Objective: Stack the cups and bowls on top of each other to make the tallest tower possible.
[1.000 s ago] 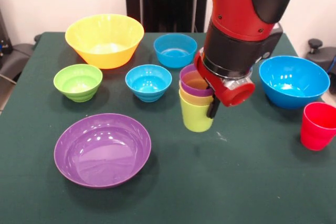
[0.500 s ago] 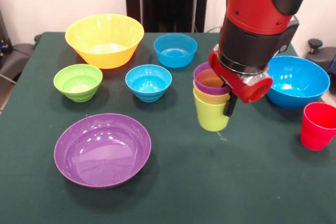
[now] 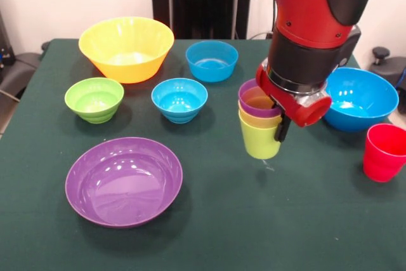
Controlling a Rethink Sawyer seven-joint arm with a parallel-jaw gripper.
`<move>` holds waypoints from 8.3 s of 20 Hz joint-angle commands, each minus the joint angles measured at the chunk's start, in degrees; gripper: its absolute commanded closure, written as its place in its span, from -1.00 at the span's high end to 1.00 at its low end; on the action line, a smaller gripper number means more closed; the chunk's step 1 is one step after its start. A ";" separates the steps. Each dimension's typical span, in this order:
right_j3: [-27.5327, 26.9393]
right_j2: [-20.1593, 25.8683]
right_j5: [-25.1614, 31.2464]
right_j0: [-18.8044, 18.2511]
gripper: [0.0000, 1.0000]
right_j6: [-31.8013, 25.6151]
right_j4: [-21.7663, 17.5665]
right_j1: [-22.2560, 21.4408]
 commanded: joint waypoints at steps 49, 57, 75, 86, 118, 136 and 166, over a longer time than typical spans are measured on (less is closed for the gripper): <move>-0.39 2.72 -4.38 3.07 1.00 1.53 -10.18 5.62; 0.37 2.28 -5.54 3.55 1.00 3.22 -9.10 4.55; 1.22 4.39 2.62 3.61 1.00 1.68 -7.23 -1.90; 1.20 5.36 5.41 3.86 1.00 2.09 -6.87 -3.94; 4.78 23.04 2.87 -3.43 1.00 -17.20 -11.20 -6.96; 9.04 29.45 7.06 -7.13 1.00 -17.95 -12.97 -13.74; 3.61 32.96 5.78 -8.61 1.00 -16.27 -27.48 -5.98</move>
